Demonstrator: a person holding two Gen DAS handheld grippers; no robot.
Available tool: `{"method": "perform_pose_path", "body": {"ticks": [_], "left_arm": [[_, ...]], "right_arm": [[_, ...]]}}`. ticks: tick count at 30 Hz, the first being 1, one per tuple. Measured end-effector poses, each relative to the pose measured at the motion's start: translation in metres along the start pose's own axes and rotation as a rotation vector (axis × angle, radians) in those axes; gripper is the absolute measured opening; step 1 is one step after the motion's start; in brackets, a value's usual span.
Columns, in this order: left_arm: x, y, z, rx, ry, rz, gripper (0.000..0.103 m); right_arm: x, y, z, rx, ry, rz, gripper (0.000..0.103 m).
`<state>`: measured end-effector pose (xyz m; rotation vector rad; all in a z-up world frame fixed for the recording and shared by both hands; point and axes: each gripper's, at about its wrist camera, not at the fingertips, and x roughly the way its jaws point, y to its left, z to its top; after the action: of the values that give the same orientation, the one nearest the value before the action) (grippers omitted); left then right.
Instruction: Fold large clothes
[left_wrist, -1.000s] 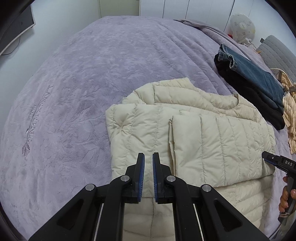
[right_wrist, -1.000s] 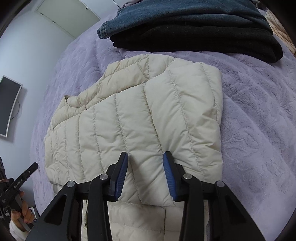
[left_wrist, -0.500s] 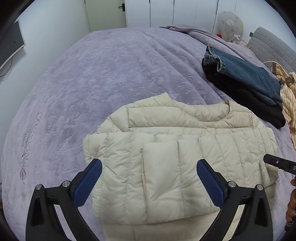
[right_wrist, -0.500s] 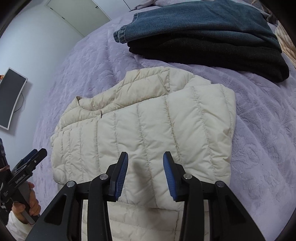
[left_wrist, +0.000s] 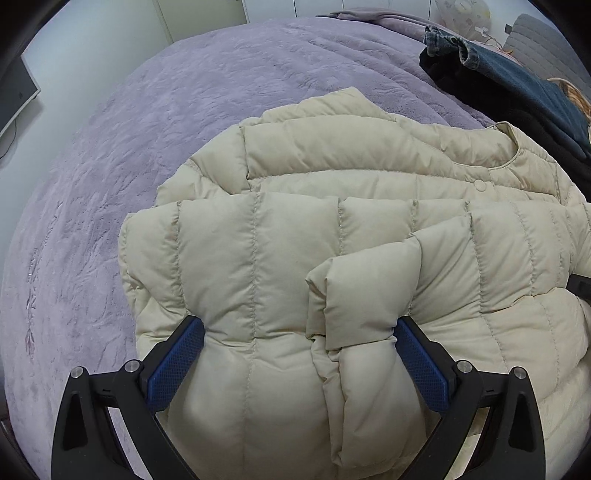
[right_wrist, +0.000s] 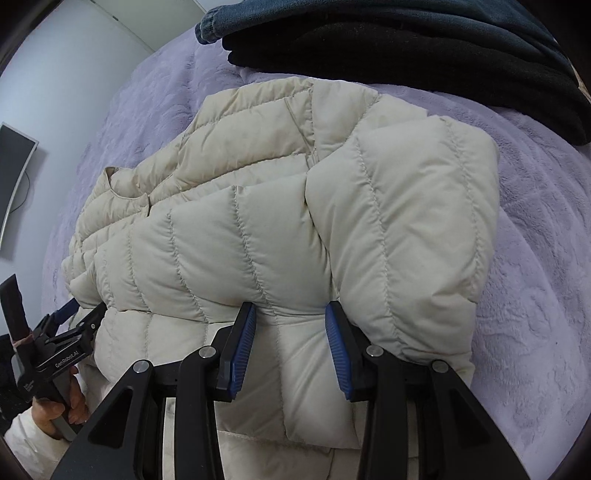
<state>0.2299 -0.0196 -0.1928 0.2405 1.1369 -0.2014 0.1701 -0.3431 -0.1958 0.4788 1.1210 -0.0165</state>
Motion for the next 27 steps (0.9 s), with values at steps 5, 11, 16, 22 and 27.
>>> {"method": "perform_pose_path", "body": {"ticks": [5,11,16,22,27], "left_arm": [[-0.012,0.005,0.004,-0.008,0.005,-0.005,0.103],[-0.053,0.017,0.006,-0.021,-0.047,0.002,0.103],[-0.079,0.023,0.001,-0.033,-0.052,-0.001,0.103],[-0.104,0.029,-0.016,-0.052,-0.043,-0.003,0.103],[-0.119,0.031,-0.033,-0.056,-0.014,-0.015,0.103]], "right_arm": [[-0.013,0.003,0.001,0.003,-0.005,-0.015,0.043],[-0.042,0.004,-0.004,0.035,-0.035,-0.015,0.062],[-0.061,0.006,-0.012,0.041,-0.036,-0.015,0.062],[-0.078,0.009,-0.029,0.059,-0.023,-0.018,0.067],[-0.093,0.015,-0.044,0.066,-0.020,-0.007,0.075]]}}
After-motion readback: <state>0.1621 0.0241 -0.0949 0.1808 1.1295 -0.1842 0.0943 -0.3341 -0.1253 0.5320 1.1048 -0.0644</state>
